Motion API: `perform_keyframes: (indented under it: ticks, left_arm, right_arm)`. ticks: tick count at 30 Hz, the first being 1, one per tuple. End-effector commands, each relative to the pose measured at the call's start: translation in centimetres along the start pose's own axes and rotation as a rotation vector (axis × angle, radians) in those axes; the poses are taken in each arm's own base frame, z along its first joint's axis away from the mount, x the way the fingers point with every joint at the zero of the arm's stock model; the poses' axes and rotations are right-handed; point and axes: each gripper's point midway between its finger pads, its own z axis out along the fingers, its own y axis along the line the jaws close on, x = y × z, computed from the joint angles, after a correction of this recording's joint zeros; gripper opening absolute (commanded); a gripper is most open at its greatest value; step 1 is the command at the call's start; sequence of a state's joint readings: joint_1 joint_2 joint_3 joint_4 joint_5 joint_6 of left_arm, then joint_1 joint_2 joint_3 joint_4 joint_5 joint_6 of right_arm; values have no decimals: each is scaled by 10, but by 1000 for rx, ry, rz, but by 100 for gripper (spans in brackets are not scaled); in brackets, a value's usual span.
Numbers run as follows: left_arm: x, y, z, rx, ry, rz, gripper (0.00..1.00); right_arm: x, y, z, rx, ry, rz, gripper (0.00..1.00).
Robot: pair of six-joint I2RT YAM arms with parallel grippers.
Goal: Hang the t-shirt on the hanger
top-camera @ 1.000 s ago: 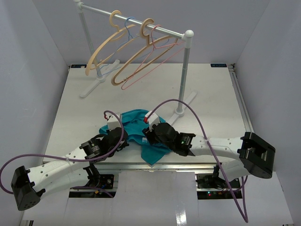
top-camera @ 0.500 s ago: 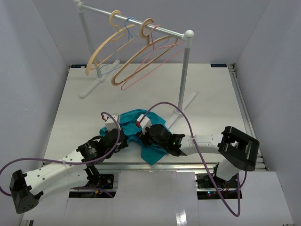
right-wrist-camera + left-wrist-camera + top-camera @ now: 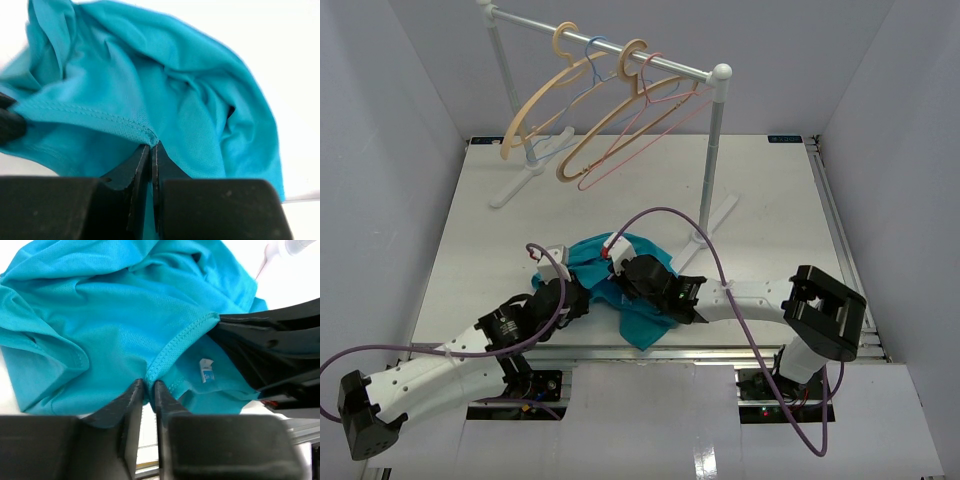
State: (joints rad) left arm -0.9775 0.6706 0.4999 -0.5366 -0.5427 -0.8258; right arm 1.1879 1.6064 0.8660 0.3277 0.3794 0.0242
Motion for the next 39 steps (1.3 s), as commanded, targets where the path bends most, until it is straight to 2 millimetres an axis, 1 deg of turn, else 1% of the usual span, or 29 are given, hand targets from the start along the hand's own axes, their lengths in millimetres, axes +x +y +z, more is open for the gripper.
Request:
perform_keyframes:
  ticks: [1,3,4,6,7,12,17,21,25,30,33,34,38,39]
  left_arm:
    - [-13,-16,-4,76,-43,-5,48]
    - [-14,-20,-3,90,-40,17,59]
    - [-13,-22,-2,94,-36,24,62]
    - [-11,-24,1,95,-26,42,65]
    - [-11,-24,3,92,-24,47,66]
    - [-5,-21,13,51,-17,68,67]
    - [-4,-27,19,69,-23,60,68]
    - [-2,-21,22,31,-27,32,69]
    - [5,-18,28,0,-6,19,70]
    - [19,-11,36,-45,29,14,68]
    - [22,-4,36,-70,33,11,65]
    - [21,-3,36,-75,25,10,64]
    - [18,6,31,-107,11,3,53]
    - [16,8,29,-114,8,3,48]
  right_arm:
    - [-40,3,-16,-6,-29,47,8]
    - [-48,9,-18,-25,-33,55,8]
    - [-49,11,-19,-29,-29,60,8]
    - [-54,14,-21,-33,-22,76,8]
    - [-61,15,-21,-36,-28,86,8]
    - [-69,22,-22,-52,-35,112,8]
    - [-69,20,-21,-39,-36,129,8]
    - [-70,20,-22,-37,-40,141,8]
    - [-69,18,-24,-34,-44,153,8]
    - [-70,16,-26,-20,-54,164,8]
    - [-70,13,-27,-7,-54,166,8]
    - [-70,11,-28,3,-53,167,8]
    - [-67,5,-31,27,-55,179,8]
    - [-65,5,-31,30,-52,180,8]
